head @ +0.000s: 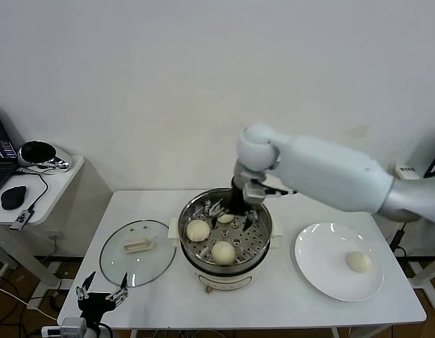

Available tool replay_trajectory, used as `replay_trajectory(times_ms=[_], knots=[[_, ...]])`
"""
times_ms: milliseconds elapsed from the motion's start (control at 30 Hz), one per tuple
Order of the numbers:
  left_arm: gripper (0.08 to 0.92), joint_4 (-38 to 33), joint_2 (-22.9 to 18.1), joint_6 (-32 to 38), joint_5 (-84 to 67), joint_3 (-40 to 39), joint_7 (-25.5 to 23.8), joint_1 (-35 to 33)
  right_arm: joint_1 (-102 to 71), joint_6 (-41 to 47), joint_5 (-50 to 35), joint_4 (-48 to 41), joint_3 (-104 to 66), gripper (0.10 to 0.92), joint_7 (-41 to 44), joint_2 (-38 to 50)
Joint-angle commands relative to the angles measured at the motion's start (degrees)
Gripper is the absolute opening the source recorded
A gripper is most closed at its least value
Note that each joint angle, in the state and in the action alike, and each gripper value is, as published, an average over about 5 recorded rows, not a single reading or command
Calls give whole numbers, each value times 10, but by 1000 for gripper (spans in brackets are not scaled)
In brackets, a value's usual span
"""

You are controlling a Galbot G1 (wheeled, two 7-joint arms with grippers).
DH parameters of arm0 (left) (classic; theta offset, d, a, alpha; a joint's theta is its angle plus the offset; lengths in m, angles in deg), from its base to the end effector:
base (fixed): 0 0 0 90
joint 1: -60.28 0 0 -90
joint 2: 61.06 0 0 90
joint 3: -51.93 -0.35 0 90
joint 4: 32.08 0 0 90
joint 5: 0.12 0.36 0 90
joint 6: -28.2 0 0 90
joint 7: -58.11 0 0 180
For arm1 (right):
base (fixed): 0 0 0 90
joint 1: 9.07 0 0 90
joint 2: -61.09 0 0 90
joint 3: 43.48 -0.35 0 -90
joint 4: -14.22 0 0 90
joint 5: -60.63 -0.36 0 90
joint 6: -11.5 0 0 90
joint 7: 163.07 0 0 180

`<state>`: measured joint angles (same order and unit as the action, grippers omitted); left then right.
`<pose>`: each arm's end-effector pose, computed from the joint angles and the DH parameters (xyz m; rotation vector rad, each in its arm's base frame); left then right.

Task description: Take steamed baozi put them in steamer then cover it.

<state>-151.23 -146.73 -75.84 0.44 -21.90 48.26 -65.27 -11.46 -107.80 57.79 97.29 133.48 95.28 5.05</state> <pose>0.1483 0.1005 -0.3119 0.0773 -2.7714 -0.2368 0.5260 0.0762 -0.0030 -2.1962 0.5245 -2.1170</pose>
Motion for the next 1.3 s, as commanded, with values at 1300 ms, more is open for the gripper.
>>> replay_trajectory(times_ms=[1300], knots=[[823,-3,1,-12,4,-8,-8,-11,-360,417,190,-91,-260,823,-32,262]])
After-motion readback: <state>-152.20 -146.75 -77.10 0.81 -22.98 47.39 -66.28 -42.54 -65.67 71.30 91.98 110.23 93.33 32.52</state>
